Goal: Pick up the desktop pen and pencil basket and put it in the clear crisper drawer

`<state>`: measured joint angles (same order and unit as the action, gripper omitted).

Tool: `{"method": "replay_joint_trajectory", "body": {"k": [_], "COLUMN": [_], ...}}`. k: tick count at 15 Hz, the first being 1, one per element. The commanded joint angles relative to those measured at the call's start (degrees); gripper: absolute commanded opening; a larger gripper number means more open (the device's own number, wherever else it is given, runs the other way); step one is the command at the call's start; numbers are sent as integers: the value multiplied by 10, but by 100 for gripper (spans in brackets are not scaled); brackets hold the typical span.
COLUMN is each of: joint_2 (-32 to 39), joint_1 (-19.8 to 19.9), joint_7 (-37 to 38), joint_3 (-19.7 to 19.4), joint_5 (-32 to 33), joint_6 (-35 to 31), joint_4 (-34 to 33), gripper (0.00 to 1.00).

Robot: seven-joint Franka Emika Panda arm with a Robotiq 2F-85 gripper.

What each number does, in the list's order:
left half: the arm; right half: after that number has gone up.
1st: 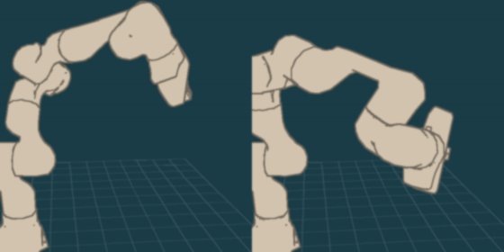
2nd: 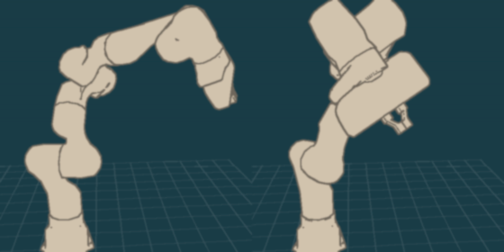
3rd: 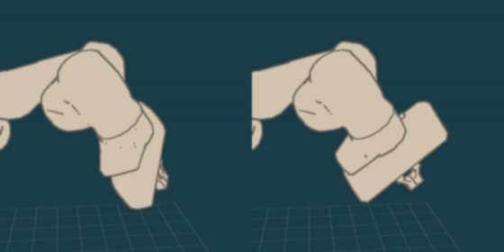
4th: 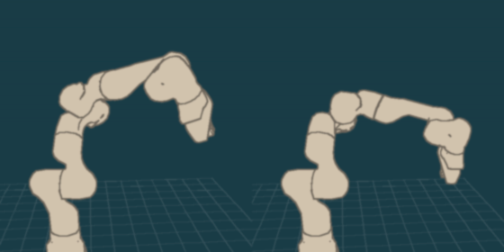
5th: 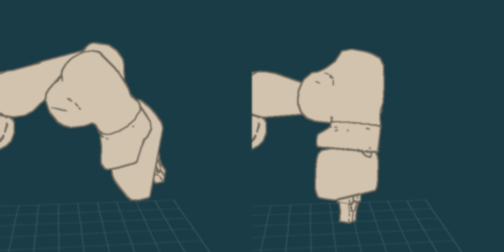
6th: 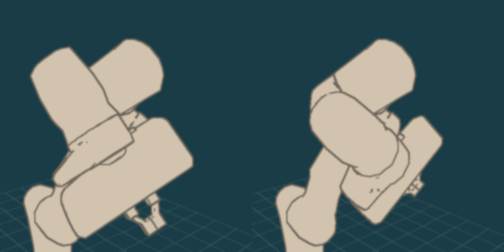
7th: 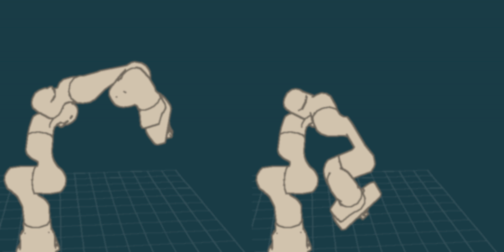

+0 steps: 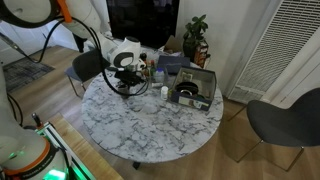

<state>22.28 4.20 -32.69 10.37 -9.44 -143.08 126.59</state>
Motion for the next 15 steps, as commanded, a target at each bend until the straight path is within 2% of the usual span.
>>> {"method": "replay_joint_trajectory", "body": {"k": [1,6,9,15], "joint_2": [-68,-132,-146,-115], "joint_1": [5,-5,-8,-6], "joint_7": [14,30,38,105], "joint_3": [4,-9,-22,-55], "joint_5": [-12,-46,-89,-163], "joint_6": [72,195,234,205], "joint_4": [7,-32,-81,-163], "gripper": [1,1,1,1]}}
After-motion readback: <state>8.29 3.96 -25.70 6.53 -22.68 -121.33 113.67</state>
